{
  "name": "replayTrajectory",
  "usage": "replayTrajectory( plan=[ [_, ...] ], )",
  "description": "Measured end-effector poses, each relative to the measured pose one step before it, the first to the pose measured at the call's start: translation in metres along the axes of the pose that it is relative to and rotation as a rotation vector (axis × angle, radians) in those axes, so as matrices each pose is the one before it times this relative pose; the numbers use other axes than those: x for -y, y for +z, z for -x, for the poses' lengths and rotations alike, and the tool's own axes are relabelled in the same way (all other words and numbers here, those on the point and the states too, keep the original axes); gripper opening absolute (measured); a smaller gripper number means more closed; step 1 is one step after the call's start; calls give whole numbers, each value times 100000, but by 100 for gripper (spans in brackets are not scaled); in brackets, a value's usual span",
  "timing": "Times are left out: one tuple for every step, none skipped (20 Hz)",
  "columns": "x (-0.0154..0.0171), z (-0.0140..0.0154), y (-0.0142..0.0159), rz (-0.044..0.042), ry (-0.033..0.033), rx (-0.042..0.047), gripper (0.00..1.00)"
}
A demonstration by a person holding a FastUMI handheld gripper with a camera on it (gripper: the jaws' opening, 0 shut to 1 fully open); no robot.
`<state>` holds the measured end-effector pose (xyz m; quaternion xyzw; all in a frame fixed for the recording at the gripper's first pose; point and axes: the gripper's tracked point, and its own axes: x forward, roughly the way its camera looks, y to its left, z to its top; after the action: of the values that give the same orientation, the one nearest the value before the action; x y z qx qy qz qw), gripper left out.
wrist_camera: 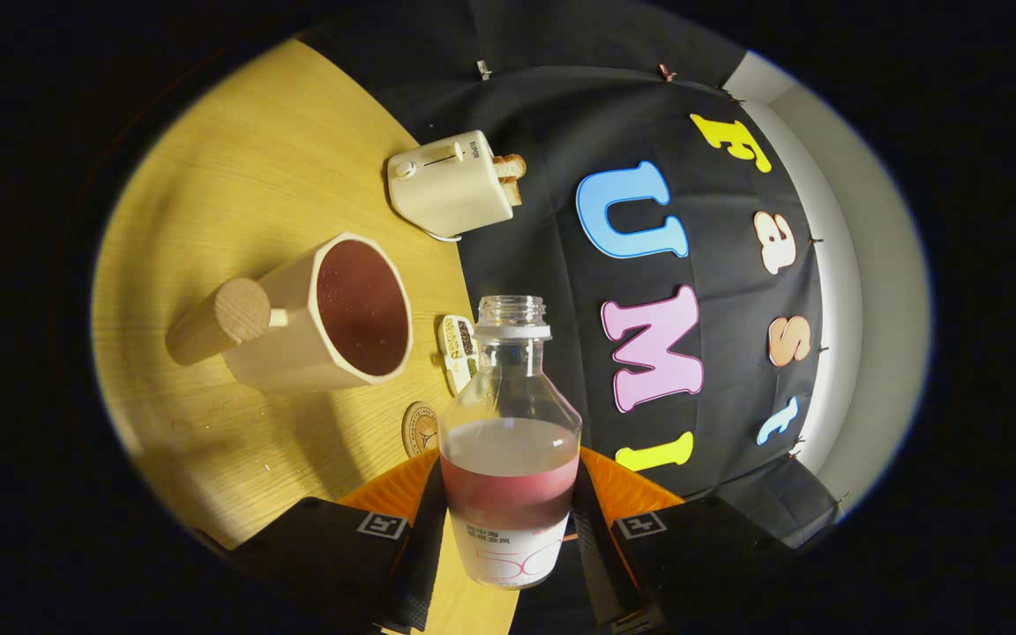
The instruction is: Take the bottle from table, then pour the juice into the cup, finally place the bottle on the coaster
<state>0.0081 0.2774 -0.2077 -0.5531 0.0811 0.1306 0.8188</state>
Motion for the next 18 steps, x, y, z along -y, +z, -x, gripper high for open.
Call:
replayTrajectory(
  plan=[
    [-249,-198,-179,2799,316,-643,70],
    [-226,-145,43,3085,-28,-337,70],
    [136,-30,-148,3344,-388,-242,70],
    [-138,-39,156,2994,-117,236,70],
    [-138,-43,-51,2490,67,252,70],
    [-75,-123,-44,2291,158,44,70],
    [-77,-61,-57,2036,112,237,70],
    [38,-80,46,1971,-342,262,70],
    [-9,-66,-49,2004,-201,189,70],
    [95,-66,60,2207,-215,228,70],
    [39,-16,37,1950,-314,641,70],
    [73,-24,261,1798,-452,740,70],
    [-5,34,100,1384,-174,709,70],
    [-92,-193,83,1262,-3,475,70],
    [-17,-65,40,1454,-12,331,70],
    [151,-62,65,1473,-422,258,70],
    [92,-95,43,1496,-122,366,70],
    [-76,-89,143,1298,-5,326,70]
  ],
)
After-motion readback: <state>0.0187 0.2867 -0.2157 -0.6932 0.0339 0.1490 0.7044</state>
